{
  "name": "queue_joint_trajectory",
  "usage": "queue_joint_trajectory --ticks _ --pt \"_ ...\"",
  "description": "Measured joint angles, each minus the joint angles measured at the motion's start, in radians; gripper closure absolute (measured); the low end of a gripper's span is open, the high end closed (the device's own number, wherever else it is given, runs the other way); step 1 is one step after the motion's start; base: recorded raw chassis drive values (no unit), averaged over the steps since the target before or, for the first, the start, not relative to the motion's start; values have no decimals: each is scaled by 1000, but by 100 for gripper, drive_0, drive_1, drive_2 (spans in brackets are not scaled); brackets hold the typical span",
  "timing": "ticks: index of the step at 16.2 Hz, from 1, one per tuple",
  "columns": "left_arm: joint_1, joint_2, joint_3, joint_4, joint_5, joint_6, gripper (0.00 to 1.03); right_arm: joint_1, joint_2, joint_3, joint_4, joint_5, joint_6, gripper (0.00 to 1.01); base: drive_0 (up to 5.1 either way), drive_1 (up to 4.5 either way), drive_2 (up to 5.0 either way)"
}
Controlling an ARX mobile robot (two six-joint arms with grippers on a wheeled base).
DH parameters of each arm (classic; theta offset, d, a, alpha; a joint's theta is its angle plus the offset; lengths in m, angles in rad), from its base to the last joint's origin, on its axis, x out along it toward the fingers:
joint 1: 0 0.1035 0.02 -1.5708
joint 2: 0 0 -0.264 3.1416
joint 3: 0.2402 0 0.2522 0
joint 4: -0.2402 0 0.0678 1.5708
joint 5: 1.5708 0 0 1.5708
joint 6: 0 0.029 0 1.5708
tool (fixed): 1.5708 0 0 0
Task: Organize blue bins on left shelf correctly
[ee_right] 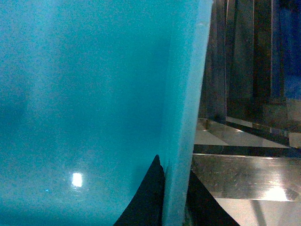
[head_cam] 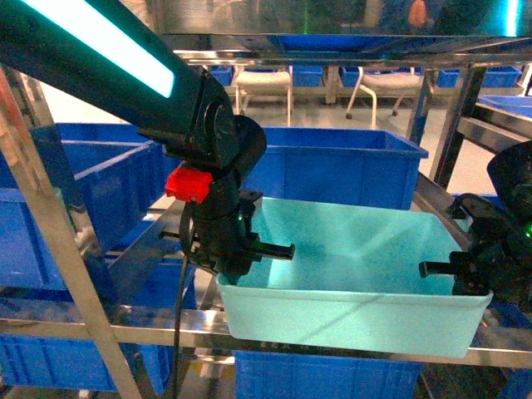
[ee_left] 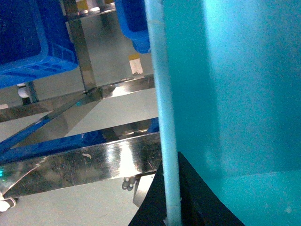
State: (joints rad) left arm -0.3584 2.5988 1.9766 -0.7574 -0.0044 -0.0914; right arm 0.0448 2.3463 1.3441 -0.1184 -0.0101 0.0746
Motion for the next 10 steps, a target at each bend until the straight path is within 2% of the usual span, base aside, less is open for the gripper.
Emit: queue_joint_trajectory --ticks 2,3,4,5,6,8,9,10 --pt "0 0 0 5 -3 -15 101 -1 2 2 14 0 -1 94 0 0 0" --pt "0 0 -6 25 -3 -27 101 0 2 -1 32 16 -11 86 0 0 0" --pt "0 -1 -18 54 -3 -37 97 1 2 -10 68 51 -20 76 0 0 0" --pt "-1 -15 -42 82 18 -59 86 7 2 -13 111 101 -23 64 0 0 0" --pt "-5 -31 -61 126 45 -74 75 8 -3 -13 148 123 -18 53 0 0 0" --pt "-4 -88 -94 193 47 -95 53 10 -27 -13 194 153 -3 33 0 0 0" --pt "3 -142 -108 245 37 -108 26 21 -86 -13 263 165 10 4 0 0 0" --pt "6 -156 -129 251 28 -109 15 24 -108 -13 273 163 19 2 0 0 0"
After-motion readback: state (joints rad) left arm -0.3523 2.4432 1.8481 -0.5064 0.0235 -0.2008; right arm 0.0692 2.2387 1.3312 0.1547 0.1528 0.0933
